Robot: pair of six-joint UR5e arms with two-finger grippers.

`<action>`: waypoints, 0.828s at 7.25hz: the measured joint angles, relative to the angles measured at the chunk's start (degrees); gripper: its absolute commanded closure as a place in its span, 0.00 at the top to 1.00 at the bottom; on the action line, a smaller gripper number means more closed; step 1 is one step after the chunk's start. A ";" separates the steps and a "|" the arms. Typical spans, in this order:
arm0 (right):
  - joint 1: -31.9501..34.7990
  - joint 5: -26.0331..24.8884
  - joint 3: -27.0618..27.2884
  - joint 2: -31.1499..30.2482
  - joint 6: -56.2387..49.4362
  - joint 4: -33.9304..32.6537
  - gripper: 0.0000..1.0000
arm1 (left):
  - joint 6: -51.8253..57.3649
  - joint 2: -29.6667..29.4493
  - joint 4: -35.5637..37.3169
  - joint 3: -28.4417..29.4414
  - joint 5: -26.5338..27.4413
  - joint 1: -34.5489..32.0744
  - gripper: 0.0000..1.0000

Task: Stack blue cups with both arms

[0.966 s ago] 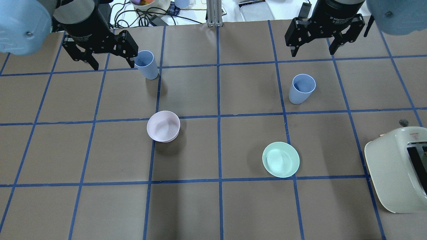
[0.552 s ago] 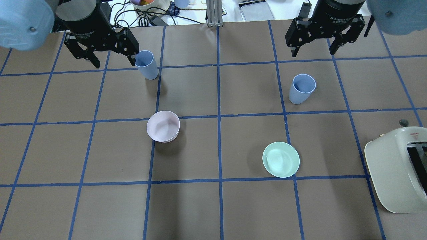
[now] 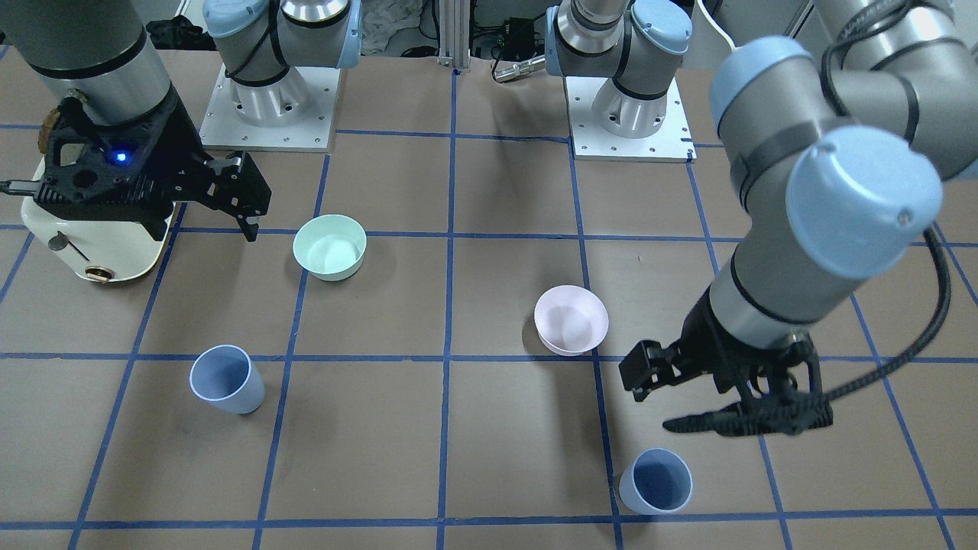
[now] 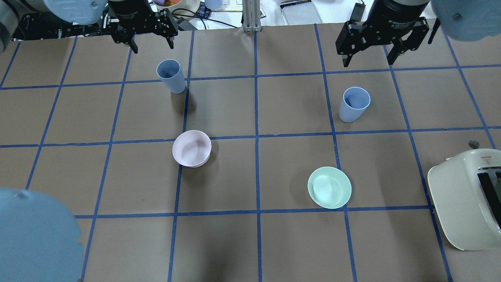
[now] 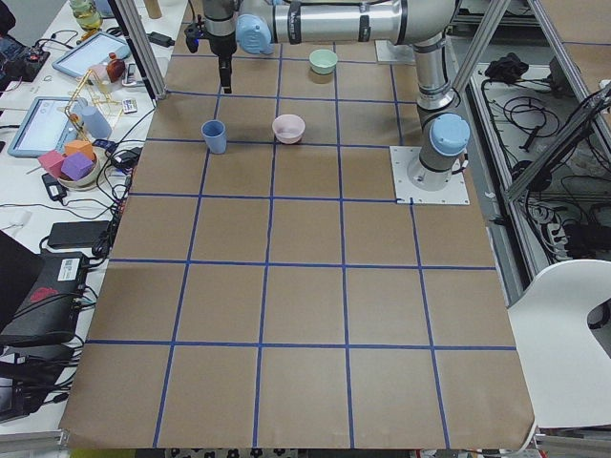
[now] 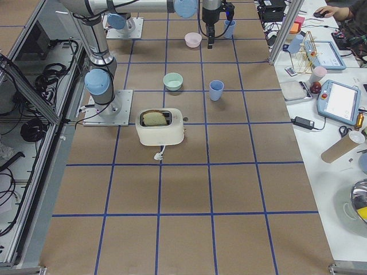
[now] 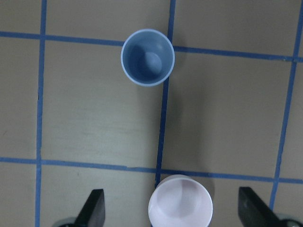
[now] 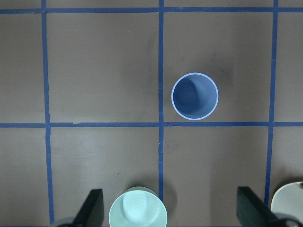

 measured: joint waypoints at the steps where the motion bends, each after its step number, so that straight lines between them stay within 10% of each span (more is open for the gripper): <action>1: 0.00 -0.03 -0.01 -0.03 0.08 -0.06 1.00 | 0.15 -4.16 1.42 2.38 0.17 -0.01 1.00; 3: 0.04 -0.10 0.02 -0.06 0.14 -0.18 1.00 | 0.23 -10.95 5.46 3.77 0.35 -0.01 0.90; 6: 0.15 -0.11 0.03 -0.05 0.22 -0.33 1.00 | 0.17 -14.73 6.84 3.80 0.32 -0.16 0.00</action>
